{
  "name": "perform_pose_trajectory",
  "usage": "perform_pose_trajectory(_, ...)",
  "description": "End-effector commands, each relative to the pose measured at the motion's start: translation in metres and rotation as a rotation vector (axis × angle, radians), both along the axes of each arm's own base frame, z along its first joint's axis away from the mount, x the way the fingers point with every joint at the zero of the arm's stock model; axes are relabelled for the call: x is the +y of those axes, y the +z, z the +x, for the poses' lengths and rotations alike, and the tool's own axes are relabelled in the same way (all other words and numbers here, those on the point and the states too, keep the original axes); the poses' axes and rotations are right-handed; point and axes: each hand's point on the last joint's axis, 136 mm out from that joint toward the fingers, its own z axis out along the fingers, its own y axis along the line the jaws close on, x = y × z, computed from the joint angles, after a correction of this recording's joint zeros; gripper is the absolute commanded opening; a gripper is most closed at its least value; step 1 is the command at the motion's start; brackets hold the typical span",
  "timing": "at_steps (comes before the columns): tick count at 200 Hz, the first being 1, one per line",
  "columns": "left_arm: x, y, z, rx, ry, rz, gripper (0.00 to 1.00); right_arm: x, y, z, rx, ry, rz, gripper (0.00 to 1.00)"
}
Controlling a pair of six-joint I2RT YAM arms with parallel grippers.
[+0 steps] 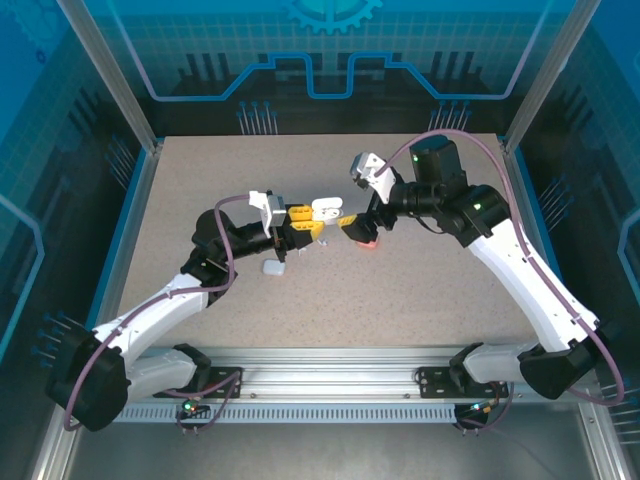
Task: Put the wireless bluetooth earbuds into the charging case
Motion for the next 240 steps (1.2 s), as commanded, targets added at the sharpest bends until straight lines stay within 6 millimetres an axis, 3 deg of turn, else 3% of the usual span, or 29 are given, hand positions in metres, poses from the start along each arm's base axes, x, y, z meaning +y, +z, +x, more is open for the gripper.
perform_pose_trajectory(1,-0.001,0.0,-0.01,-0.031,-0.027,0.006,0.02,-0.002,0.019,0.008,-0.03,-0.031,0.041,0.99)
perform_pose_trajectory(177,0.0,0.0,-0.009,-0.036,-0.021,0.008,0.02,-0.006,-0.002,0.023,0.035,-0.097,-0.031,0.98)
perform_pose_trajectory(200,0.0,0.0,-0.009,-0.038,-0.02,0.008,0.02,-0.006,0.002,0.02,0.027,-0.09,-0.017,0.98)
perform_pose_trajectory(240,-0.001,0.0,-0.008,-0.038,-0.021,0.008,0.02,-0.006,0.027,0.01,0.039,-0.046,0.1,1.0)
